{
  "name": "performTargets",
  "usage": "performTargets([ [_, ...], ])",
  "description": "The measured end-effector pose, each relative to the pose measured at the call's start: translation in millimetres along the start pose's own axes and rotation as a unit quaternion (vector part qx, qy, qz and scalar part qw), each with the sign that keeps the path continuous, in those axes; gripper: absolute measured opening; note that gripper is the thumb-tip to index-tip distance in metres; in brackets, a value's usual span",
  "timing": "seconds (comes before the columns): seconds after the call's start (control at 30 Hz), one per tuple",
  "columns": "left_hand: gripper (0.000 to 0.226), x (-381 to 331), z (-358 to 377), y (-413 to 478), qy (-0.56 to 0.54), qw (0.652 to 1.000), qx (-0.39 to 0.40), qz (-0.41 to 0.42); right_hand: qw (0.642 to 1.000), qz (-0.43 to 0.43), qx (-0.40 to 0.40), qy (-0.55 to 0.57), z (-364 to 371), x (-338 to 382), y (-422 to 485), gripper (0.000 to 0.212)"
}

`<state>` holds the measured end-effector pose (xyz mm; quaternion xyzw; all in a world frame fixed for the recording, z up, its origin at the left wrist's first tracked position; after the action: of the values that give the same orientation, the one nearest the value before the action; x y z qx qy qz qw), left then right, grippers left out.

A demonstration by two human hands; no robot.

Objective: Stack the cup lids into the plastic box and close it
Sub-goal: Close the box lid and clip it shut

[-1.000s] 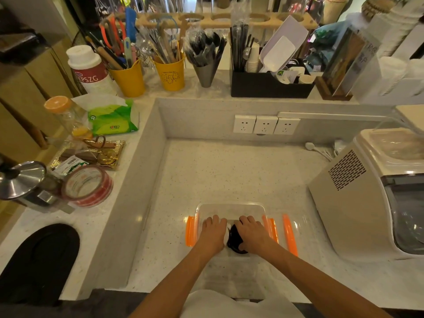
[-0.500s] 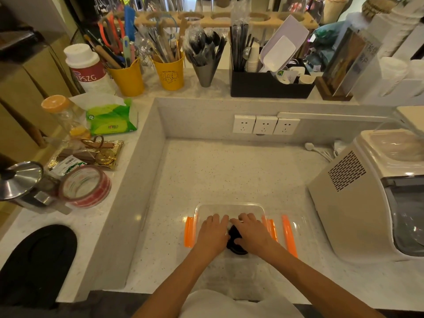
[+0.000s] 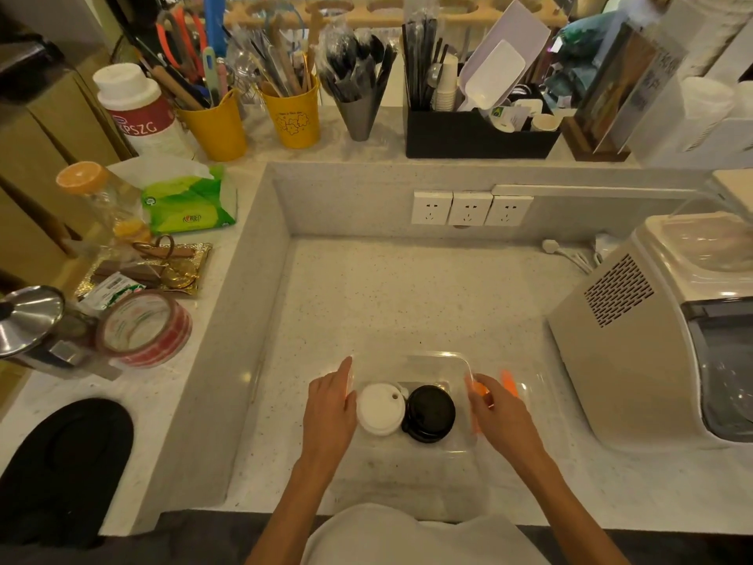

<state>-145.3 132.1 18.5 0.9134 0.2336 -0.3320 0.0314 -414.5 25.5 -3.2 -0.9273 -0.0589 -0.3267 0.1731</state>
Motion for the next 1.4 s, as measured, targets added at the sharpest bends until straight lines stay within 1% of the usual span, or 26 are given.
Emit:
performTargets([
  [0.2, 0.046, 2.1, 3.4, 1.4, -0.008, 1.000, 0.015, -0.014, 0.999, 0.022, 0.001, 0.048, -1.7, -1.7, -1.7, 0.037],
  [0.37, 0.054, 3.9, -0.4, -3.9, 0.013, 0.999, -0.008, -0.033, 0.997, 0.036, 0.006, 0.063, -0.4, -3.7, -2.5, 0.039],
  [0.47, 0.055, 5.1, 1.9, -3.7, 0.014, 0.999, 0.002, -0.033, 0.997, 0.040, 0.011, 0.064, 1.0, -5.4, -2.7, 0.040],
  [0.53, 0.054, 6.5, 2.9, -2.4, 0.011, 0.999, 0.009, -0.033, 0.996, 0.037, 0.018, 0.074, 2.4, -5.0, -3.5, 0.039],
  [0.6, 0.049, 7.9, -0.1, -0.7, 0.001, 0.999, -0.006, -0.051, 0.994, 0.038, 0.024, 0.095, 0.2, -6.0, -4.8, 0.037],
  [0.63, 0.047, 6.5, -4.0, 0.0, -0.002, 0.998, -0.025, -0.062, 0.993, 0.042, 0.019, 0.109, -4.1, -8.7, -5.5, 0.036],
  [0.7, 0.044, -3.1, -14.4, 3.7, 0.000, 0.996, -0.069, -0.065, 0.990, 0.052, -0.016, 0.131, -20.5, -16.8, -7.0, 0.033],
  [0.77, 0.042, -27.2, -19.4, 14.7, 0.002, 0.995, -0.091, -0.032, 0.982, 0.069, -0.064, 0.167, -43.5, -33.9, -11.4, 0.025],
  [0.8, 0.040, -42.7, -18.3, 22.9, 0.004, 0.996, -0.088, -0.009, 0.976, 0.081, -0.083, 0.184, -54.1, -45.3, -14.9, 0.021],
  [0.97, 0.036, -137.5, 21.3, 68.1, 0.014, 0.993, 0.001, 0.120, 0.942, 0.187, -0.134, 0.245, -75.0, -120.3, -51.3, 0.022],
  [1.03, 0.036, -172.7, 53.2, 81.1, 0.030, 0.983, 0.058, 0.169, 0.928, 0.221, -0.150, 0.258, -68.7, -145.7, -72.9, 0.023],
  [1.07, 0.037, -187.3, 74.4, 86.5, 0.038, 0.977, 0.100, 0.182, 0.920, 0.240, -0.158, 0.266, -63.1, -157.3, -85.0, 0.023],
  [1.1, 0.038, -199.2, 98.0, 90.6, 0.052, 0.970, 0.148, 0.184, 0.910, 0.261, -0.164, 0.279, -55.5, -168.4, -97.8, 0.024],
  [1.17, 0.043, -213.0, 148.9, 95.0, 0.121, 0.945, 0.251, 0.173, 0.883, 0.309, -0.157, 0.316, -34.9, -186.9, -121.3, 0.026],
  [1.27, 0.057, -208.7, 211.5, 90.5, 0.231, 0.879, 0.397, 0.127, 0.825, 0.369, -0.098, 0.417, 3.3, -199.9, -140.2, 0.041],
  [1.33, 0.063, -198.5, 235.1, 87.4, 0.265, 0.847, 0.452, 0.091, 0.785, 0.373, -0.072, 0.489, 22.0, -198.1, -142.1, 0.052],
  [1.4, 0.062, -193.6, 247.1, 88.6, 0.275, 0.841, 0.460, 0.080, 0.743, 0.368, -0.074, 0.554, 33.8, -195.4, -140.5, 0.059],
])
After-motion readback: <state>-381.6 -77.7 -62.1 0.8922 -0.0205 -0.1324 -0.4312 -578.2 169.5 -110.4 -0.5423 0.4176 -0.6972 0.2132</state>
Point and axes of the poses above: each hand's wrist, its own y-axis towards the middle knuckle, its own z-axis out of the palm, x = y × z, the point moved 9 cm from there along y, towards the middle knuckle, and after that the axes turned 1 degree about -z, right-handed, at the moved point
